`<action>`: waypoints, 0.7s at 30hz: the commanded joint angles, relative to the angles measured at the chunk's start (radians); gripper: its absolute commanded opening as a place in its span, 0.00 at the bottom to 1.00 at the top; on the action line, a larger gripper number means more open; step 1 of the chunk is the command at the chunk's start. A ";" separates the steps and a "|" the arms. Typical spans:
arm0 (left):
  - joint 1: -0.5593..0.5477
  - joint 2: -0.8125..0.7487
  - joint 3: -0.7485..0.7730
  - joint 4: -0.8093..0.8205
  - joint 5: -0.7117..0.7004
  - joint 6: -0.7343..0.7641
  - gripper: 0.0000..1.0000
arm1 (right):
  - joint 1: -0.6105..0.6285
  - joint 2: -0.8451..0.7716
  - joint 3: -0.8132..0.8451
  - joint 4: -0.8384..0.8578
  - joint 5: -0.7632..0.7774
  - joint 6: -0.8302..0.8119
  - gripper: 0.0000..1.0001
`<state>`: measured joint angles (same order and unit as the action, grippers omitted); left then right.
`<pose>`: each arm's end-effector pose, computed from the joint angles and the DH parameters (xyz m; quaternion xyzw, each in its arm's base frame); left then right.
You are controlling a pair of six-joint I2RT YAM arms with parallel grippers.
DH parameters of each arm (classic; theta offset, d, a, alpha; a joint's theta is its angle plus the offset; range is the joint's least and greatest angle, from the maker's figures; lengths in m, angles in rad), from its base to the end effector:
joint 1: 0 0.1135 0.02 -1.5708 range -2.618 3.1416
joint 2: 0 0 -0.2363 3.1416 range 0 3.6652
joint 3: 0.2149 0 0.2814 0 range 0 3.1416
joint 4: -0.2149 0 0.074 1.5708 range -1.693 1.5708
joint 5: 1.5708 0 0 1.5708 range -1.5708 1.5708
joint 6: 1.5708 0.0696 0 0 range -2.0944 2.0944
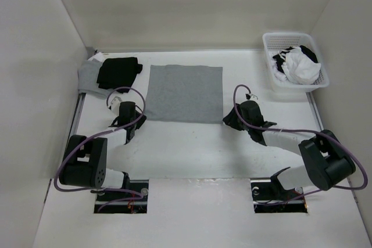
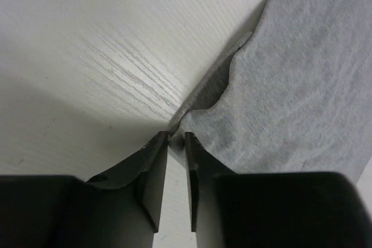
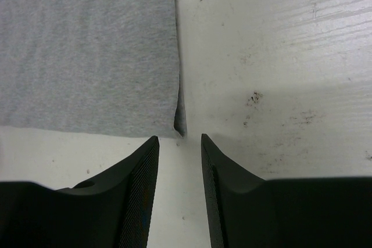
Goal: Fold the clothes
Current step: Fold the tank top
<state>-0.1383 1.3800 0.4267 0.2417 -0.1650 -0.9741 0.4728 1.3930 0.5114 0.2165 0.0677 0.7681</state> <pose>0.2901 -0.0288 0.0629 -0.3991 0.8141 -0.1555 0.3921 0.2801 0.1380 0.0835 0.1469 0.8867 0.2295 0.3735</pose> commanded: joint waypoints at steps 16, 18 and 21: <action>0.038 -0.078 -0.135 0.093 0.039 0.011 0.03 | 0.010 0.061 0.039 0.021 -0.043 0.069 0.44; 0.038 -0.068 -0.143 0.114 0.044 0.011 0.03 | 0.010 0.078 0.030 0.049 -0.065 0.091 0.44; 0.038 -0.062 -0.144 0.125 0.058 0.011 0.03 | 0.010 0.095 0.010 0.095 -0.094 0.120 0.42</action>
<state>-0.1055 1.3048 0.3065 0.3367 -0.1234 -0.9764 0.4728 1.4673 0.5201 0.2489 0.0170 0.8463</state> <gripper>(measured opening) 0.032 0.426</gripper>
